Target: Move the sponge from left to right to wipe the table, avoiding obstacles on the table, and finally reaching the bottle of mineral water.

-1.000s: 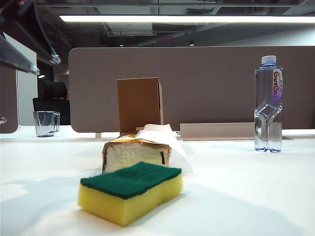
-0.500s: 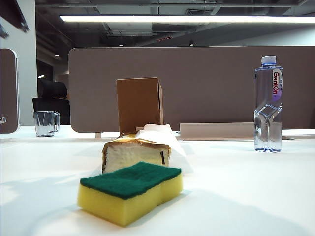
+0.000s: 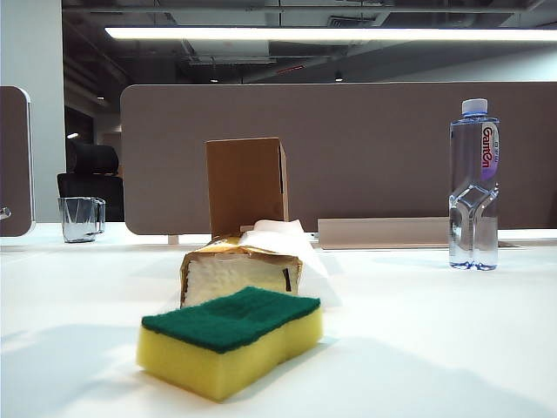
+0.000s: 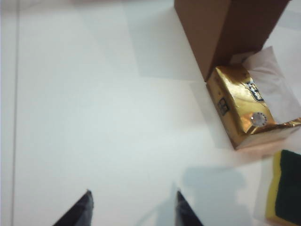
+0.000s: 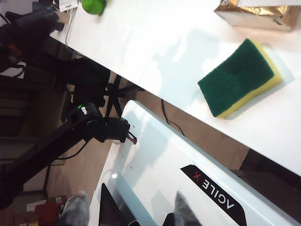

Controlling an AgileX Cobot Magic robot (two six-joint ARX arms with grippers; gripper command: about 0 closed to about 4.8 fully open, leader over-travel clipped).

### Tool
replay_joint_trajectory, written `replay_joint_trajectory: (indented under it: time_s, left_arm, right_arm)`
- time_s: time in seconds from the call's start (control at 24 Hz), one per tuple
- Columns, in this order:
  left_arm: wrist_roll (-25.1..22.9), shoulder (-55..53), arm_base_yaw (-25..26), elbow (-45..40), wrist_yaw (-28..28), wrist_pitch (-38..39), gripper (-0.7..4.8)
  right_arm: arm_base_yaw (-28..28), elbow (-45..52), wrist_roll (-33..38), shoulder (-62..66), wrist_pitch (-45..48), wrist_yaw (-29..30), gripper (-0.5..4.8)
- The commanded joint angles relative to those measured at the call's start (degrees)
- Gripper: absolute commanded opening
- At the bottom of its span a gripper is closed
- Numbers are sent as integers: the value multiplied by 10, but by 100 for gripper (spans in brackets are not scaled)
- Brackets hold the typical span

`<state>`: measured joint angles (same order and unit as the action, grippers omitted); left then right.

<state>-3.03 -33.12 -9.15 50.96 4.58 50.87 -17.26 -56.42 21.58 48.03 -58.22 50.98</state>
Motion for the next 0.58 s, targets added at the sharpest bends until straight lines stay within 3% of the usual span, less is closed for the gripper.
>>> replay_joint_trajectory:
  time_s: [0.04, 0.46, 0.58]
  left_arm:
    - [-2, 17, 3, 4, 10, 37, 220]
    - [0, 70, 3, 5, 92, 161, 241]
    - [0, 73, 3, 5, 113, 165, 251]
  right_arm:
    - [0, 2, -7, -2, -5, 0, 234]
    - [0, 45, -7, -2, -31, 1, 236]
    - [0, 69, -6, -2, -26, -1, 284]
